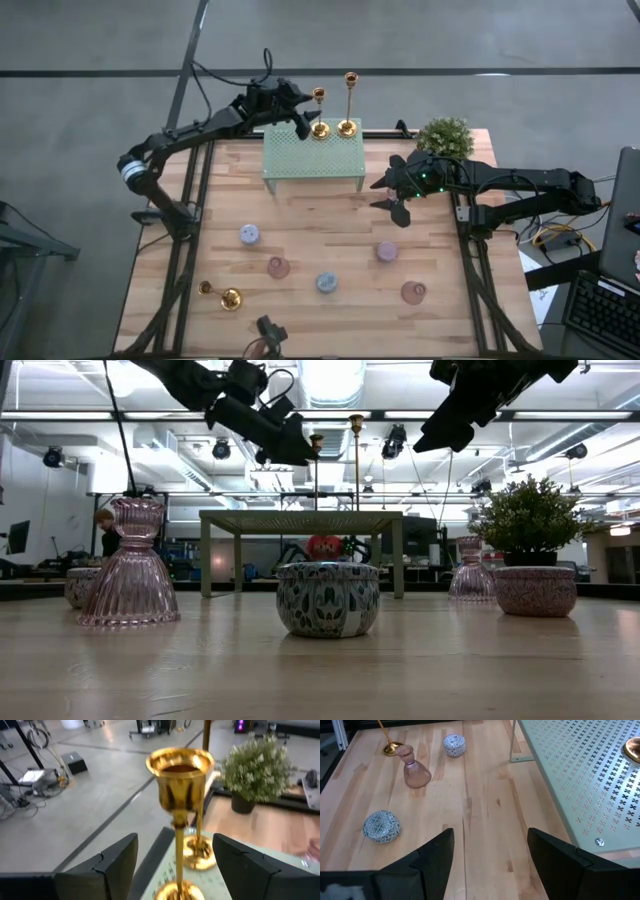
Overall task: Pick & Place candle stick holders
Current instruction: Put the gold candle holder on the shelf
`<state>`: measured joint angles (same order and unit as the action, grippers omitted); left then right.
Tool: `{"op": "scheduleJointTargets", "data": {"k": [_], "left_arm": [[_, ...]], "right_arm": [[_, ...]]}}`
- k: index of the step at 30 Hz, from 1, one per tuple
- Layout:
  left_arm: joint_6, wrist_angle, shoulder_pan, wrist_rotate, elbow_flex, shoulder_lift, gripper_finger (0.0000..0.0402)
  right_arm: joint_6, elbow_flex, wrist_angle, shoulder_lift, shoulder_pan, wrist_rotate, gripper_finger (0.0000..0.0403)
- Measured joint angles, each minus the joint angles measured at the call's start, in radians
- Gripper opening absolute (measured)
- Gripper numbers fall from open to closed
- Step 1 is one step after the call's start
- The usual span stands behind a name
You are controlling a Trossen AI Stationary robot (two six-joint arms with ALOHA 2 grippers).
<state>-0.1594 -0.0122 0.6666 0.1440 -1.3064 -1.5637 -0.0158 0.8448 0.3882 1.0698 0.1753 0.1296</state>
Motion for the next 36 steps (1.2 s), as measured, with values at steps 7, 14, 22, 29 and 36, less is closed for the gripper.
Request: {"op": "scheduleJointTargets", "data": {"k": [7, 14, 22, 29, 36], "left_arm": [[-0.028, -0.172, 0.000, 0.009, 0.002, 0.088, 0.0259], [-0.081, -0.402, 0.000, 0.030, 0.003, 0.214, 0.0259], [-0.071, -0.643, 0.000, 0.135, 0.030, 0.390, 0.0259], [0.016, -0.709, -0.002, 0.171, 0.138, 0.572, 0.0259], [0.111, -0.821, -0.024, 0.171, 0.188, 0.708, 0.0259]], "right_arm": [[-0.003, 0.000, 0.000, 0.000, 0.000, 0.000, 0.0244], [-0.003, 0.000, 0.005, 0.000, 0.000, 0.000, 0.0244], [-0.003, 0.000, 0.005, 0.000, 0.000, 0.000, 0.0244], [-0.003, 0.000, 0.034, 0.000, 0.000, 0.000, 0.0244], [-0.003, 0.000, 0.073, 0.000, 0.000, 0.001, 0.0244]]}}
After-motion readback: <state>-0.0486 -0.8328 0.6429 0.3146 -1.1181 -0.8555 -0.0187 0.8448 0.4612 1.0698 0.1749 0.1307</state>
